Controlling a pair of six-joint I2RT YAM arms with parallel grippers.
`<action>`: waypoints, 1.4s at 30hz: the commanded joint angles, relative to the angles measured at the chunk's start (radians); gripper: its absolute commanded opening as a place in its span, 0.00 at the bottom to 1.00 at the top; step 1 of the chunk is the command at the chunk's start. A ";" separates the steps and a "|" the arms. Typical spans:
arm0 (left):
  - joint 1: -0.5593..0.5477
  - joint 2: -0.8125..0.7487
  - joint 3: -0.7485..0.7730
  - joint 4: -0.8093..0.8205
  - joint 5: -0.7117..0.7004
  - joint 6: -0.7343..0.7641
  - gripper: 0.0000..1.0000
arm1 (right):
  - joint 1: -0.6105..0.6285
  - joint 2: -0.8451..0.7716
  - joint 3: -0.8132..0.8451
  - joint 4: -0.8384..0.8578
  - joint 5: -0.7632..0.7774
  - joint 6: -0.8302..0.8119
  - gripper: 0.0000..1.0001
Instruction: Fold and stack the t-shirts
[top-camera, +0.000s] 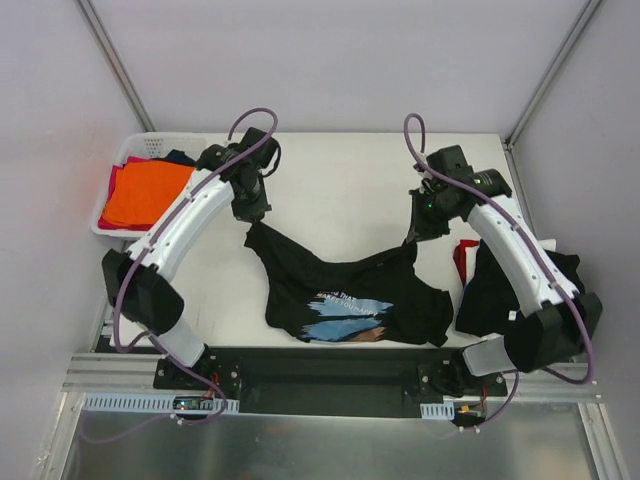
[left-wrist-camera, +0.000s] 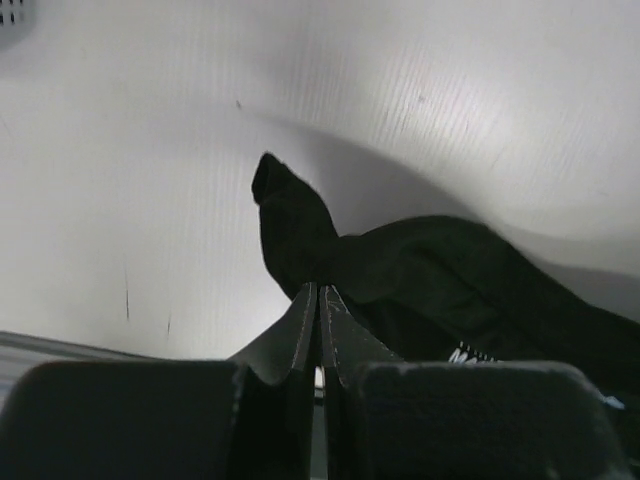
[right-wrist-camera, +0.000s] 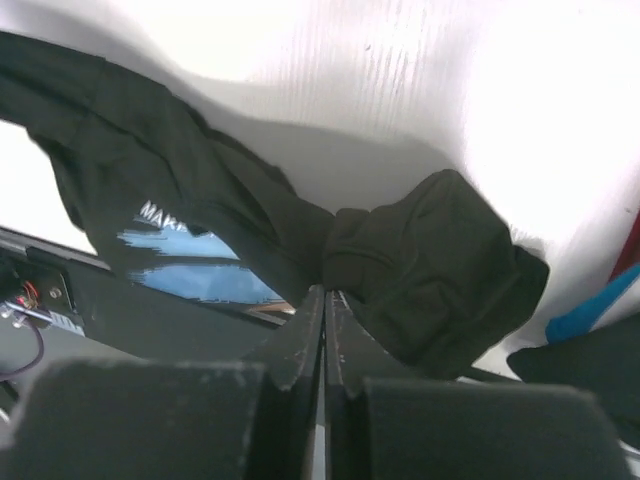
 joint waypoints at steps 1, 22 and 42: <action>0.060 0.155 0.220 0.021 0.001 0.075 0.00 | -0.063 0.165 0.101 0.067 -0.052 -0.061 0.01; 0.113 0.350 0.495 0.144 -0.277 0.083 0.00 | -0.170 0.298 0.314 0.262 0.181 0.028 0.01; 0.115 0.155 0.673 0.181 -0.024 0.149 0.00 | -0.227 0.200 0.598 0.128 0.060 -0.012 0.01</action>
